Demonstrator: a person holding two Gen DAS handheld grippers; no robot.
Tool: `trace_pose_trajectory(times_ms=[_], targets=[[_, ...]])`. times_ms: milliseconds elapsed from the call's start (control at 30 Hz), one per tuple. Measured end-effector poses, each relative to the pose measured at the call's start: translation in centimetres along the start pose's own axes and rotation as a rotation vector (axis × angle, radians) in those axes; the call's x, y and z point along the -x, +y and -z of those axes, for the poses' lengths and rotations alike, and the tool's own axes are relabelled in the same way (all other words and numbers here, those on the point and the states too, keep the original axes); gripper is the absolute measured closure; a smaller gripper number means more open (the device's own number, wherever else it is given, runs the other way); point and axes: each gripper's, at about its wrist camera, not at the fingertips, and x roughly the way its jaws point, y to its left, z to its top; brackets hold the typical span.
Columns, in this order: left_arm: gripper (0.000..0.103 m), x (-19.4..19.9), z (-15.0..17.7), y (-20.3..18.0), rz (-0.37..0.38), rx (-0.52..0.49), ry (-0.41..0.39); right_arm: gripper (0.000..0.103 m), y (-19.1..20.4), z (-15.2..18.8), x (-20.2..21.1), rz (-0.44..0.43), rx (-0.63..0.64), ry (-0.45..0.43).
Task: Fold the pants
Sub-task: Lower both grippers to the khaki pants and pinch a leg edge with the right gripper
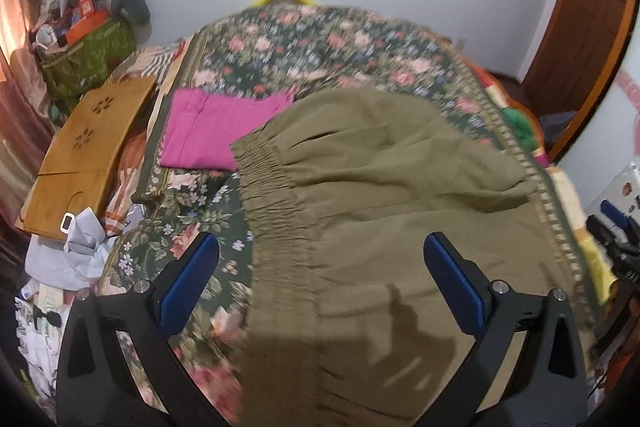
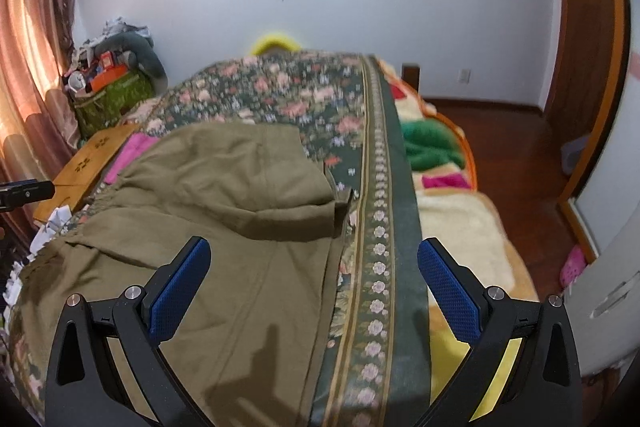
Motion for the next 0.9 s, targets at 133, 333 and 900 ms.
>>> trace_pose_trajectory(times_ms=[133,333,900], targets=[[0.0,-3.8,-0.6,1.8,-0.013,0.003,0.095,0.0,-0.9,-0.3,-2.5,-0.024,-0.004,0.072],[0.0,-7.7,-1.1,3.9,0.003,0.015,0.201,0.001,-2.2,-0.6,-5.2,-0.096,-0.053,0.159],[0.017,-12.3,-0.6,5.0,0.106,-0.009,0.297,0.055,-1.3,-0.5,-10.3,-0.071,0.083,0.324]])
